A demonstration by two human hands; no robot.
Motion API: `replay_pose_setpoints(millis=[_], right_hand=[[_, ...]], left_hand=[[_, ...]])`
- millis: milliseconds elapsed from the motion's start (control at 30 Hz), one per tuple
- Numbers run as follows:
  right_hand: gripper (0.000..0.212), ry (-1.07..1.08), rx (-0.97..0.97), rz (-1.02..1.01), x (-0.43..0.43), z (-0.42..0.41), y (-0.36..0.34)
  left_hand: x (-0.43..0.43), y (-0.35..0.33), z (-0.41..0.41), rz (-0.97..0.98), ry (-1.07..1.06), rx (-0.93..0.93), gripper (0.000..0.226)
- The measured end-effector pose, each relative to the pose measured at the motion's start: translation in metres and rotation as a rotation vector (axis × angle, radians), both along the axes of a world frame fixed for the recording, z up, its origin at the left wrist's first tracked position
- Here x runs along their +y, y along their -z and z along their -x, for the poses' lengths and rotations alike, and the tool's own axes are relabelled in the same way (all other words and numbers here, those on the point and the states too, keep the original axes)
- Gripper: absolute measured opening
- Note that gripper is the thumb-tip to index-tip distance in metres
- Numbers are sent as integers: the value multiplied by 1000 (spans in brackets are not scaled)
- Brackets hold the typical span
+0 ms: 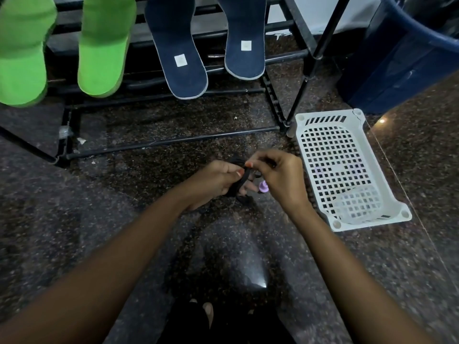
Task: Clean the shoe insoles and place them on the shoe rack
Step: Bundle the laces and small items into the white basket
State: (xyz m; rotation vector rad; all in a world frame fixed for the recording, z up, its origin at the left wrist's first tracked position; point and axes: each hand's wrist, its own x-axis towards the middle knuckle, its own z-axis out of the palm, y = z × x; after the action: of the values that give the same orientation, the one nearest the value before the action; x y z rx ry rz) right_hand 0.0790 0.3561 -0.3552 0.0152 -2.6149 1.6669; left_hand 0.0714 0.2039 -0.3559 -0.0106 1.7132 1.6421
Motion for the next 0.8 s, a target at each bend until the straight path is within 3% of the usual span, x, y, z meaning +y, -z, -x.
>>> replay_pose_setpoints(millis=[100,267,400,533,800], right_hand=[[25,73,-54,140,6,7,0],[16,163,-137,320,8,11,13],[14,136,-191,365,-3,1,21],[15,56,-176,286,-17,-11,24],[21,-135,-43,-84,-28,-23,26]], left_hand=[[-1,-4,-1,-127,-53,-58,28],[2,-14,1,-324,-153,-102,28],[6,-19,1,-470,-278,-147,30],[2,-15,4,-490,-360,-143,27],[4,-7,9,-496,-495,-127,23]])
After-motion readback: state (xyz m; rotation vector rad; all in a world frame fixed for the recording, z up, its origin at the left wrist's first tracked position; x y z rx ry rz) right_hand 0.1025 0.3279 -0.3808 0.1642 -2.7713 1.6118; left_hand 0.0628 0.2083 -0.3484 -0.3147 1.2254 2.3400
